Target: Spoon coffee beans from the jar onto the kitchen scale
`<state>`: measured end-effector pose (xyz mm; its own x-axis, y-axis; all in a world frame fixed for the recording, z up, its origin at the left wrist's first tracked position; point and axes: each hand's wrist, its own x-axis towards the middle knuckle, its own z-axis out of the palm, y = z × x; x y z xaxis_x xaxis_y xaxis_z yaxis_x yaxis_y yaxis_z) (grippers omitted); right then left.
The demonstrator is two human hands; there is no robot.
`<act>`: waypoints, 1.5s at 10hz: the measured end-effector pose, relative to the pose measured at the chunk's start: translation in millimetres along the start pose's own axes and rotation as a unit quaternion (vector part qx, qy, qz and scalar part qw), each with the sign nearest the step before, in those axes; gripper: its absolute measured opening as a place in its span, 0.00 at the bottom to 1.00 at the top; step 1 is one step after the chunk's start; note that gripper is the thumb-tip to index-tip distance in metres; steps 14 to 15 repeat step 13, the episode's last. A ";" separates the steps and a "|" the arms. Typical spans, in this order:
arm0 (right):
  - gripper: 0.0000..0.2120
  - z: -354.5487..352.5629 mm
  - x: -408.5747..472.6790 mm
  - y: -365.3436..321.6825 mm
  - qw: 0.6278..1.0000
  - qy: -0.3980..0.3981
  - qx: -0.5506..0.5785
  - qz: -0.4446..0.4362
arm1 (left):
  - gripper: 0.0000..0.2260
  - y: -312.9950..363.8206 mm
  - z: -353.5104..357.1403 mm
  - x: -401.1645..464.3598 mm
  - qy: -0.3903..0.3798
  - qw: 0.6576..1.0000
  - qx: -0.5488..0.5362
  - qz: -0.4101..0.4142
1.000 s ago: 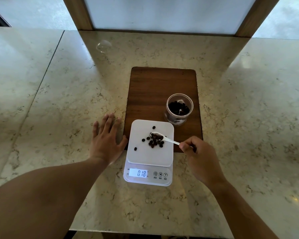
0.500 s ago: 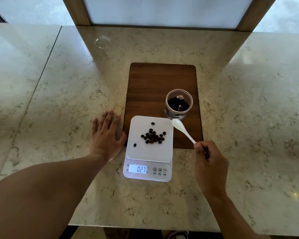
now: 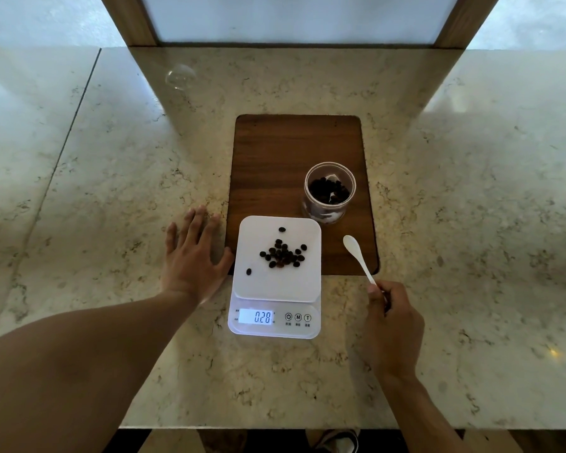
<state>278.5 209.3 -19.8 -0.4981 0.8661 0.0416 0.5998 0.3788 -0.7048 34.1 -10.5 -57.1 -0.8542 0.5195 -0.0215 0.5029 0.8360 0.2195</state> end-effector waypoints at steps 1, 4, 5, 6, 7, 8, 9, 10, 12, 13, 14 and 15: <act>0.07 1.1 -0.8 0.5 1.000 0.000 -0.005 0.012 | 0.32 0.4 0.0 -0.4 0.002 1.000 -0.001 0.001; 0.06 2.4 2.2 -7.9 0.997 -0.018 -0.078 -0.009 | 0.33 1.9 -2.1 -0.3 0.000 1.000 -0.006 0.000; 0.06 3.0 4.3 -11.8 0.994 -0.030 -0.107 -0.016 | 0.33 0.8 -2.3 -0.5 0.001 1.000 -0.002 0.003; 0.06 5.7 6.8 -14.5 0.990 -0.038 -0.135 -0.025 | 0.33 0.7 -2.8 -0.2 0.003 1.000 -0.006 0.005; 0.07 8.4 8.6 -16.1 0.986 -0.045 -0.160 -0.029 | 0.33 1.7 -4.0 -0.2 0.001 1.000 -0.007 0.003; 0.07 10.4 9.8 -15.5 0.985 -0.049 -0.164 -0.025 | 0.33 2.9 -4.6 -0.3 -0.003 1.000 -0.001 0.003; 0.07 10.3 11.3 -13.4 0.984 -0.050 -0.167 -0.027 | 0.33 3.2 -5.0 -0.9 -0.002 1.000 0.001 0.003; 0.07 9.3 12.5 -11.9 0.985 -0.053 -0.160 -0.031 | 0.33 3.6 -6.2 0.1 -0.007 1.000 0.002 0.000; 0.11 7.9 15.8 -14.9 0.987 -0.035 -0.149 -0.054 | 0.32 0.3 -3.6 0.4 0.003 1.000 0.008 0.006; 0.19 3.8 24.4 -26.9 0.982 -0.062 -0.170 -0.056 | 0.33 4.5 -9.7 -2.4 -0.020 1.000 -0.001 -0.006; 0.19 3.8 24.4 -26.9 0.982 -0.062 -0.170 -0.056 | 0.33 4.5 -9.7 -2.4 -0.020 1.000 -0.001 -0.006; 0.19 3.8 24.4 -26.9 0.982 -0.062 -0.170 -0.056 | 0.33 4.5 -9.7 -2.4 -0.020 1.000 -0.001 -0.006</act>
